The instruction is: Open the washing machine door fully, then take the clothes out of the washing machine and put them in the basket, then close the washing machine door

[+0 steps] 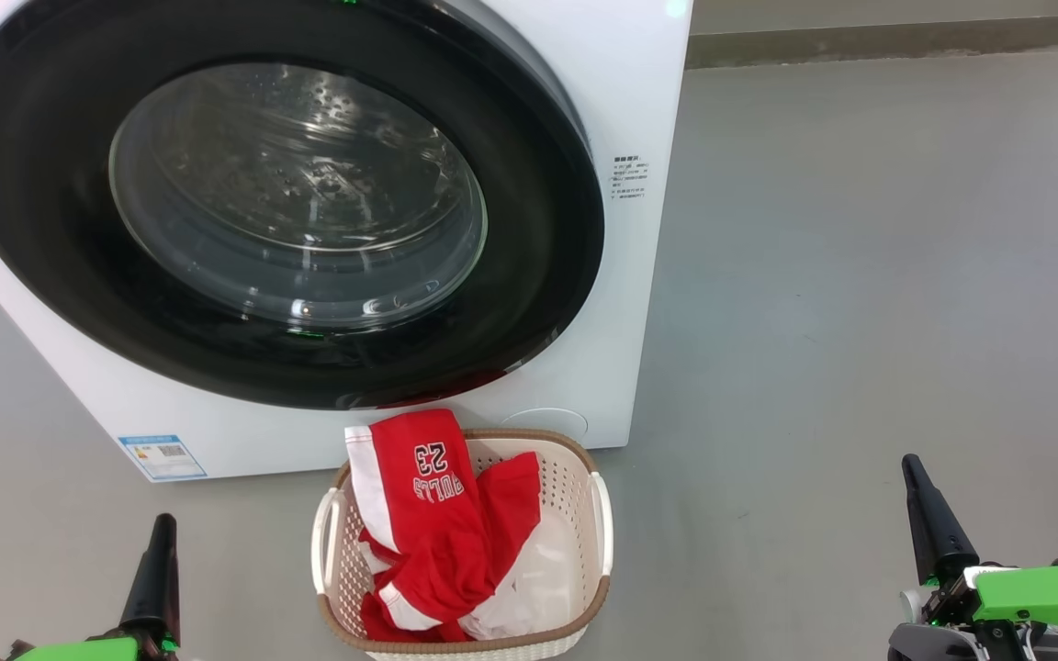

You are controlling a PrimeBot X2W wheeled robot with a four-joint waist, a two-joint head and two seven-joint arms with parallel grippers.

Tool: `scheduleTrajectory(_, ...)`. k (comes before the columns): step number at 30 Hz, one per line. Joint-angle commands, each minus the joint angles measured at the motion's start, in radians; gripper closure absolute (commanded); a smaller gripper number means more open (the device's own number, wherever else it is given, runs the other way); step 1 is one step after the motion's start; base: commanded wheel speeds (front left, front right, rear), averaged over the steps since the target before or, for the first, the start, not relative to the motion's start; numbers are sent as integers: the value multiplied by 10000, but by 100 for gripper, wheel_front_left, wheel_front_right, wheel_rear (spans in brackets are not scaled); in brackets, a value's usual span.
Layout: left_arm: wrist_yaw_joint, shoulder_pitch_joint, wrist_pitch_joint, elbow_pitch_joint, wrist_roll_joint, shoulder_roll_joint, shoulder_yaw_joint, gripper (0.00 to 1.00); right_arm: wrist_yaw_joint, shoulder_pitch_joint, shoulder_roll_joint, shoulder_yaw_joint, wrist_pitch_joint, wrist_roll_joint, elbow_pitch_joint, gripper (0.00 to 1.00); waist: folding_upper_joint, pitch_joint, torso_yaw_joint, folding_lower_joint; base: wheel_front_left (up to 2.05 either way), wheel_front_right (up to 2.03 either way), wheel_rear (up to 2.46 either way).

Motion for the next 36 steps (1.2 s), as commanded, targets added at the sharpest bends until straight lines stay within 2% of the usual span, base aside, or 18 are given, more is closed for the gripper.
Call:
scheduleTrajectory(1,-33,-376,42,-191,-28,204,266,100,-11,-106,-14,240,68,34,-304,100,-1,0,0,0,0,0,0)
scheduleTrajectory(36,-33,-375,38,-192,-32,204,261,100,-11,-107,-2,223,82,21,-304,100,-1,0,0,0,0,0,0)
